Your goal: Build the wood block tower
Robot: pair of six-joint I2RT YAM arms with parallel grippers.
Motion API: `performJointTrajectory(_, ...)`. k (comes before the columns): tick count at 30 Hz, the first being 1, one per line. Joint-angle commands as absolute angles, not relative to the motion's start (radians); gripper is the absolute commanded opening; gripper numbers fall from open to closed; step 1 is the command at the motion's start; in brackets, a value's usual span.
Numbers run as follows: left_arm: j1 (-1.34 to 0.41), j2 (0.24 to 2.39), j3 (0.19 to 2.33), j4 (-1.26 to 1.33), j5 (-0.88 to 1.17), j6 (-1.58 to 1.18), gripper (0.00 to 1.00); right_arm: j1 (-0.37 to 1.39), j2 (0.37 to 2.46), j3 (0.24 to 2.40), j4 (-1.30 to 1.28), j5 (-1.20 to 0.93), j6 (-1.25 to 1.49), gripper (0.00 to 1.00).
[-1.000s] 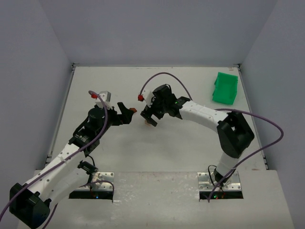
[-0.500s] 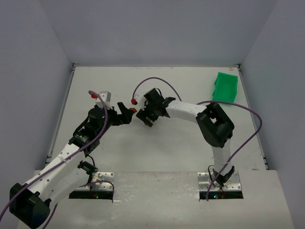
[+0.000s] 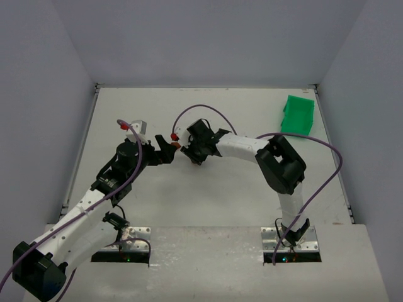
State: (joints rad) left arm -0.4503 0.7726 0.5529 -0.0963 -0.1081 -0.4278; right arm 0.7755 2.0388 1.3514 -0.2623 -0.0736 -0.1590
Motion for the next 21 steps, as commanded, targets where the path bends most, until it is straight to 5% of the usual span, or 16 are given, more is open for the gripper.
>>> performJointTrajectory(1,-0.448,0.759,0.552,-0.064,-0.108,-0.436,1.00,0.784,2.035,1.387,-0.229,-0.064,-0.148,0.27)
performJointTrajectory(14,-0.448,0.742,0.549,-0.071,-0.115,-0.442,1.00,0.749,1.824,1.356,-0.285,0.188,-0.037,0.17)
performJointTrajectory(21,-0.446,0.732,0.549,-0.075,-0.120,-0.442,1.00,0.522,1.685,1.291,-0.346,0.188,0.045,0.17)
